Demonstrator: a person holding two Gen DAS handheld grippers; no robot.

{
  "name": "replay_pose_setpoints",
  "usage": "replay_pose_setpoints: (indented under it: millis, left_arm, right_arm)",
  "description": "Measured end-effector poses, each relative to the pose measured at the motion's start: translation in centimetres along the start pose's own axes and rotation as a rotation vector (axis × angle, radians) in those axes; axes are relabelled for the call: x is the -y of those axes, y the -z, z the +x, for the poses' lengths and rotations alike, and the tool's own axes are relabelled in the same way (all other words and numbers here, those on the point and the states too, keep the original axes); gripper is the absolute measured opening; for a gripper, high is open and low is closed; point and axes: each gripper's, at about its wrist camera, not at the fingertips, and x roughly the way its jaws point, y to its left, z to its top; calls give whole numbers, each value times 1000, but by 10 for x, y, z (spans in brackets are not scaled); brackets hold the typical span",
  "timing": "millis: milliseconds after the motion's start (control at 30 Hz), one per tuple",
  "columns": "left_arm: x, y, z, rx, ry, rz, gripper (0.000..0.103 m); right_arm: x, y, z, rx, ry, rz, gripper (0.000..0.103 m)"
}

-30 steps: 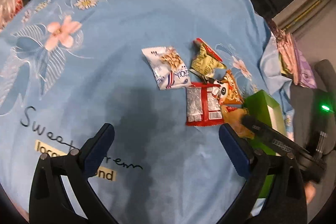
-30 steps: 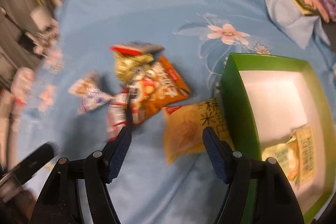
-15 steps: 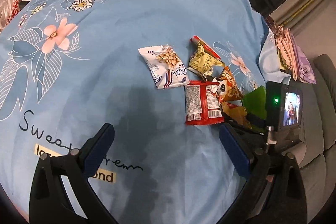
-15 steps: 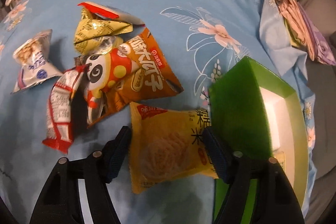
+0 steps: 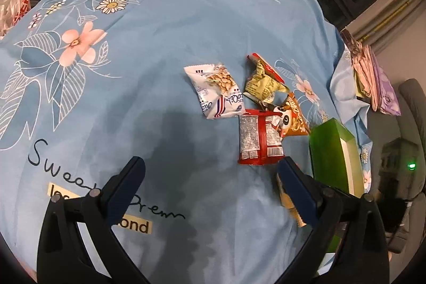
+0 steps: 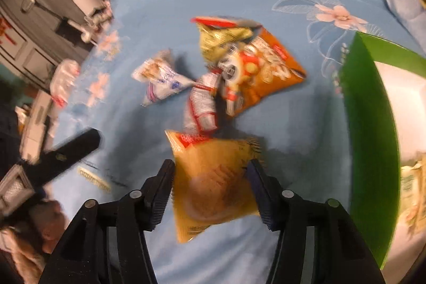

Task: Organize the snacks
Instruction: 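Grasp the yellow rice cracker bag with the right gripper, then carry the rice cracker bag with the right gripper over the box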

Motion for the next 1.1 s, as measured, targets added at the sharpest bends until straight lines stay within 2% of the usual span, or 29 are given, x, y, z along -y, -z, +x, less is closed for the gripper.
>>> replay_pose_setpoints:
  millis: [133,267,533,700,800,867,1000,1100]
  left_arm:
    - [-1,-1,1,-7,-4,-2,100]
    - [5,5,7,-44,14,17,99]
    - [39,37,39,-201,149,77,80]
    - [49,48,56,-248,148,89,66]
    - [52,50,56,-234,137,114,54]
    - [53,51,57,-231,127,121,52]
    - [52,52,55,-220,129,130,42]
    - [56,53,49,-195,120,161,40]
  right_arm:
    - [0,-3,-14,23,-138,33,68]
    - [6,-4,-22,63,-64,40,68]
    - [38,-3,5,-5,-92,152,68]
    - [39,-1,15,-42,-124,148,67]
    - [37,-1,15,-53,-157,139,58]
    - [35,0,18,-66,-168,131,57]
    - [32,2,19,-67,-196,127,56]
    - [23,3,19,-63,-175,99,51]
